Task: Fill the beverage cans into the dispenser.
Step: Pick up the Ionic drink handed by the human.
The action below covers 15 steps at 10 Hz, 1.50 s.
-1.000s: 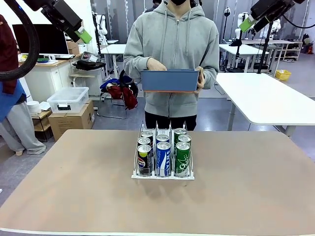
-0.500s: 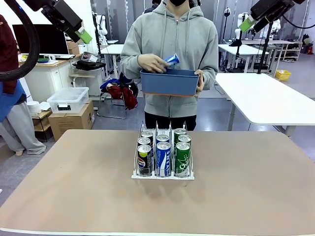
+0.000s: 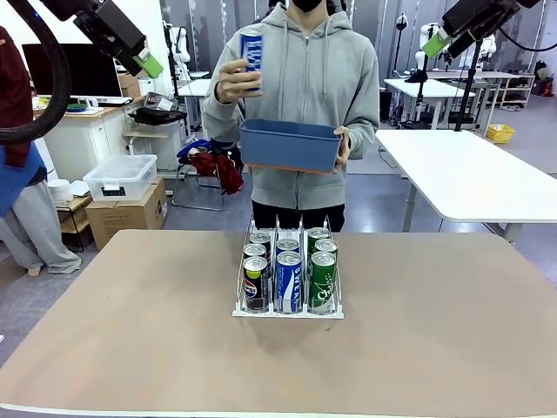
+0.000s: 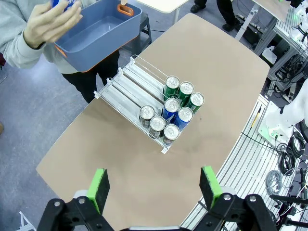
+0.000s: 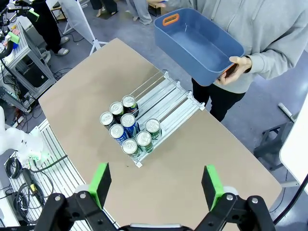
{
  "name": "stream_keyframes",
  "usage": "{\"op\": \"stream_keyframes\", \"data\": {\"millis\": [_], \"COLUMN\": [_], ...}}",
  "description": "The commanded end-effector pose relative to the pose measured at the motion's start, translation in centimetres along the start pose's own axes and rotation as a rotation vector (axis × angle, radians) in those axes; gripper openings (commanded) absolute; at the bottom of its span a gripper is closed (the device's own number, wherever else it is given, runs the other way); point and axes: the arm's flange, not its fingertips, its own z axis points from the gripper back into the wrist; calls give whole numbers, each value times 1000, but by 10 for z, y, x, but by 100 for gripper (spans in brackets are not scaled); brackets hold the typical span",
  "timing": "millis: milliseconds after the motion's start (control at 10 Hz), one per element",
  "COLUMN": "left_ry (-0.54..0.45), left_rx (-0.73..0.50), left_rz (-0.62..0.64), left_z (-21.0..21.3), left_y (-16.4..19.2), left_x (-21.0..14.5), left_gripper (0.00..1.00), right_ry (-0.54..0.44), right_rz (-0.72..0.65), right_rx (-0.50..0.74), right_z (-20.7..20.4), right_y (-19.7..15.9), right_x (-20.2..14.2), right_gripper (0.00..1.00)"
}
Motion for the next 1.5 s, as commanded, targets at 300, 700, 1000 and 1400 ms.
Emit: {"op": "stream_keyframes", "data": {"millis": [300, 700, 1000, 1400], "left_ry": [-1, -1, -1, -1], "left_rx": [-16, -16, -16, -16], "left_rz": [0, 0, 0, 0], "left_z": [0, 0, 0, 0], "left_y": [1, 1, 1, 1], "left_x": [-2, -2, -2, -2], "left_gripper": [100, 100, 100, 100], "right_ry": [6, 6, 6, 6], "right_rz": [-1, -1, -1, -1], "right_rx": [-6, -6, -6, -6], "right_z": [0, 0, 0, 0], "right_y": [0, 0, 0, 0], "right_x": [1, 1, 1, 1], "right_gripper": [100, 100, 100, 100]}}
